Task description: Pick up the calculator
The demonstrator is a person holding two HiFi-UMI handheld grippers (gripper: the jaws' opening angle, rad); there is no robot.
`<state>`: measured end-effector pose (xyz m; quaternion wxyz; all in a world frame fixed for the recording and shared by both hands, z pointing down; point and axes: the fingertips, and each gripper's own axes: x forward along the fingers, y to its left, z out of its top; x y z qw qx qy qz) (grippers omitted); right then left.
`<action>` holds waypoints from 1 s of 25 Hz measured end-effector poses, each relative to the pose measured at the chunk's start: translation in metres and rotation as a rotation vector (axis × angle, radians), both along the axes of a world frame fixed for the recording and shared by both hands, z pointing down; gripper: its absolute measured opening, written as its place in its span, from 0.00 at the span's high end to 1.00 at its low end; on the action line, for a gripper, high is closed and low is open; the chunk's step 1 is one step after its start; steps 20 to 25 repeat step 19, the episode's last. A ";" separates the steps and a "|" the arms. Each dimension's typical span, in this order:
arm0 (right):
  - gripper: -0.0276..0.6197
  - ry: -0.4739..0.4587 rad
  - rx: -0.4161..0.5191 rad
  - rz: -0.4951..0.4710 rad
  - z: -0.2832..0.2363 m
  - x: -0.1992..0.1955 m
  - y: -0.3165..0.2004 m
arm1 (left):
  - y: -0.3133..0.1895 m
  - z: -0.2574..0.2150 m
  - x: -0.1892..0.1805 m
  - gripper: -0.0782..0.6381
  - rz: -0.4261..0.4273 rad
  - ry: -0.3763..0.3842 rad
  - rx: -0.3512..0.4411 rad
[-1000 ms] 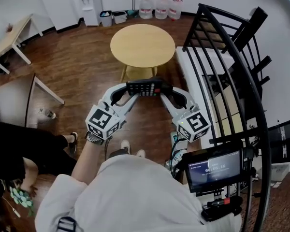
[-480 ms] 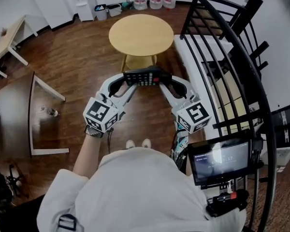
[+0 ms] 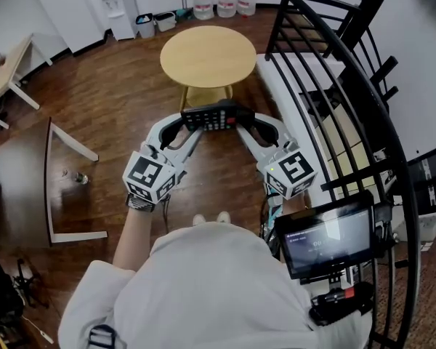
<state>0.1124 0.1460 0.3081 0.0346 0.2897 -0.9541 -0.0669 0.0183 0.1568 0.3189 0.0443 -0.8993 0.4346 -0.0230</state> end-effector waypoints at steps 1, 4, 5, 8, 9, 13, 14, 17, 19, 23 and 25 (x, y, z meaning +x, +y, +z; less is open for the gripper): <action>0.85 0.000 0.002 0.000 0.000 -0.001 0.000 | 0.000 0.000 -0.001 0.68 -0.002 0.000 0.000; 0.85 0.003 0.006 0.000 -0.002 -0.001 -0.001 | -0.001 -0.002 -0.001 0.68 -0.005 0.007 0.002; 0.85 0.004 0.009 -0.002 -0.004 0.000 -0.001 | -0.001 -0.003 0.000 0.68 -0.004 0.012 0.004; 0.85 0.005 0.021 -0.002 -0.010 0.002 0.000 | 0.000 -0.008 0.001 0.68 -0.003 0.014 0.018; 0.85 0.004 0.024 0.000 -0.011 0.002 -0.001 | -0.001 -0.009 0.001 0.68 -0.003 0.012 0.021; 0.85 0.008 0.024 0.005 -0.009 0.003 0.001 | 0.000 -0.007 0.003 0.68 0.003 0.011 0.018; 0.85 0.008 0.026 0.005 -0.010 0.003 0.000 | 0.000 -0.007 0.003 0.68 0.004 0.011 0.019; 0.85 0.009 0.040 0.004 -0.013 0.004 -0.003 | -0.004 -0.011 0.004 0.68 0.005 0.010 0.034; 0.85 0.009 0.047 0.006 -0.015 0.006 -0.006 | -0.007 -0.013 0.005 0.68 0.006 0.009 0.041; 0.85 0.009 0.047 0.006 -0.015 0.006 -0.006 | -0.007 -0.013 0.005 0.68 0.006 0.009 0.041; 0.85 0.009 0.047 0.006 -0.015 0.006 -0.006 | -0.007 -0.013 0.005 0.68 0.006 0.009 0.041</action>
